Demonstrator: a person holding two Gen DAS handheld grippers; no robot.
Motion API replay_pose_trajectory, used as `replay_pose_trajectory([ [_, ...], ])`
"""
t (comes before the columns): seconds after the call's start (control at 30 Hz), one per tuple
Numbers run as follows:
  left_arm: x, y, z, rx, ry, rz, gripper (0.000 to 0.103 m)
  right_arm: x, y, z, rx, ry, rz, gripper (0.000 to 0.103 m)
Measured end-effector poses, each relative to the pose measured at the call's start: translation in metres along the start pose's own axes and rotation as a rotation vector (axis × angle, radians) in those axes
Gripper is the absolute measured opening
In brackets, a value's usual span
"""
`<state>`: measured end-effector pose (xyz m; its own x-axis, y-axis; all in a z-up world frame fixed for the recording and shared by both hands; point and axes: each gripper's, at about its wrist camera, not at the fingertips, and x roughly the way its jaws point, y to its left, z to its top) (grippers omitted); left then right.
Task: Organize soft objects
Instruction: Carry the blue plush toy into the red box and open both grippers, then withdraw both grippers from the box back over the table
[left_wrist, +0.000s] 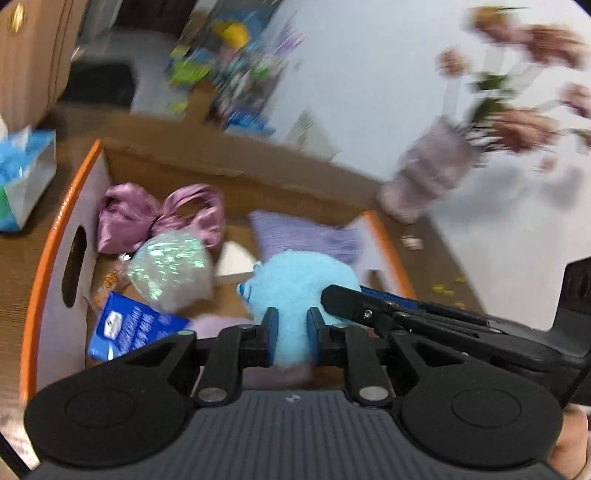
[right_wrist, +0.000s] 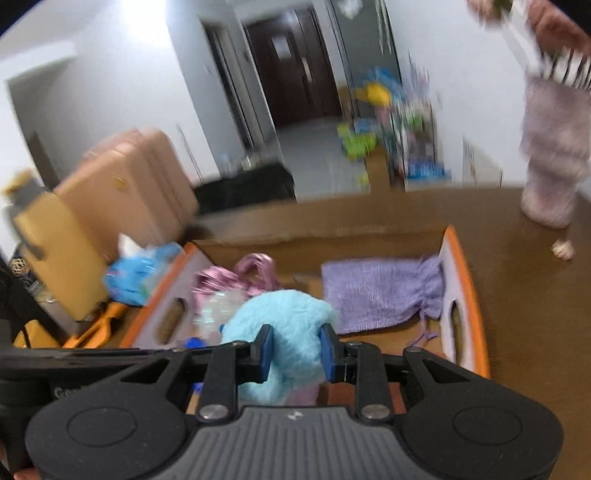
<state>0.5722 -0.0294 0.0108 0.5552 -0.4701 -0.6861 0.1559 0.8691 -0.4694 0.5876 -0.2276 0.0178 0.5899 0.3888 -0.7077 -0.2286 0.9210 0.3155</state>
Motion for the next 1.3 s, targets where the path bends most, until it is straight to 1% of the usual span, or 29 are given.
replay_pose_trajectory([
  [0.03,0.01,0.005,0.007,-0.005,0.024,0.012,0.007,0.016,-0.005,0.003,0.032,0.046,0.017,0.023],
  [0.07,0.019,0.008,0.012,0.009,0.03,0.041,0.007,0.032,-0.01,0.007,0.064,0.076,0.018,0.023],
  [0.1,0.025,0.011,0.015,0.032,0.016,0.071,0.008,0.042,-0.012,0.011,0.071,0.086,0.016,0.023],
  [0.13,0.027,0.015,0.017,0.03,0.0,0.098,0.008,0.051,-0.012,0.013,0.066,0.084,0.014,0.023],
  [0.17,0.029,0.019,0.017,0.033,-0.027,0.121,0.008,0.056,-0.01,0.014,0.057,0.066,0.019,0.023],
  [0.23,0.033,0.024,0.014,0.071,-0.055,0.148,0.008,0.062,-0.004,0.012,0.028,0.041,0.005,0.025],
  [0.27,0.037,0.027,0.012,0.084,-0.056,0.159,0.008,0.064,-0.002,0.011,0.021,0.024,0.001,0.026],
  [0.33,0.04,0.031,0.008,0.089,-0.046,0.175,0.008,0.067,0.0,0.007,0.005,0.019,-0.008,0.027],
  [0.4,0.037,0.033,0.005,0.077,-0.052,0.164,0.009,0.065,-0.004,0.004,0.018,0.024,0.0,0.029],
  [0.47,0.025,0.031,0.005,0.085,-0.065,0.147,0.014,0.06,-0.008,0.005,0.015,0.027,-0.016,0.03],
  [0.5,0.021,0.03,0.006,0.097,-0.076,0.146,0.018,0.056,-0.01,0.007,0.024,0.029,-0.026,0.03],
  [0.53,0.011,0.026,0.007,0.118,-0.095,0.16,0.023,0.049,-0.012,0.009,0.038,0.026,-0.022,0.03],
  [0.6,-0.007,0.016,0.009,0.163,-0.133,0.18,0.027,0.028,-0.014,0.012,0.047,0.007,-0.019,0.03],
  [0.63,-0.018,0.011,0.008,0.179,-0.152,0.191,0.03,0.016,-0.013,0.013,0.032,-0.007,-0.026,0.03],
  [0.67,-0.029,0.008,0.008,0.19,-0.169,0.202,0.031,0.002,-0.009,0.015,0.008,-0.024,-0.041,0.031],
  [0.73,-0.057,0.0,0.003,0.226,-0.22,0.242,0.042,-0.029,-0.001,0.015,-0.049,-0.067,-0.067,0.037],
  [0.77,-0.07,-0.004,-0.001,0.253,-0.254,0.272,0.045,-0.048,0.004,0.014,-0.081,-0.097,-0.083,0.044],
  [0.8,-0.086,-0.009,-0.006,0.287,-0.299,0.313,0.055,-0.065,0.009,0.011,-0.108,-0.129,-0.099,0.052],
  [0.83,-0.099,-0.014,-0.012,0.312,-0.342,0.343,0.076,-0.083,0.014,0.007,-0.141,-0.166,-0.116,0.055],
  [0.87,-0.112,-0.018,-0.017,0.329,-0.394,0.37,0.089,-0.102,0.019,0.001,-0.184,-0.213,-0.132,0.062],
  [0.9,-0.124,-0.022,-0.024,0.334,-0.452,0.392,0.101,-0.12,0.025,-0.008,-0.227,-0.266,-0.146,0.075],
  [0.93,-0.138,-0.026,-0.033,0.336,-0.517,0.411,0.1,-0.135,0.028,-0.017,-0.264,-0.324,-0.153,0.082],
  [0.97,-0.147,-0.032,-0.04,0.351,-0.55,0.421,0.1,-0.15,0.031,-0.029,-0.304,-0.399,-0.155,0.091],
  [1.0,-0.154,-0.033,-0.045,0.363,-0.564,0.42,0.1,-0.162,0.033,-0.042,-0.34,-0.474,-0.161,0.095],
  [1.03,-0.162,-0.036,-0.052,0.37,-0.583,0.416,0.102,-0.171,0.035,-0.054,-0.368,-0.523,-0.172,0.095],
  [1.13,-0.177,-0.042,-0.068,0.357,-0.647,0.41,0.103,-0.189,0.038,-0.072,-0.376,-0.583,-0.181,0.096],
  [1.3,-0.19,-0.047,-0.082,0.338,-0.665,0.389,0.103,-0.204,0.042,-0.087,-0.355,-0.632,-0.153,0.096],
])
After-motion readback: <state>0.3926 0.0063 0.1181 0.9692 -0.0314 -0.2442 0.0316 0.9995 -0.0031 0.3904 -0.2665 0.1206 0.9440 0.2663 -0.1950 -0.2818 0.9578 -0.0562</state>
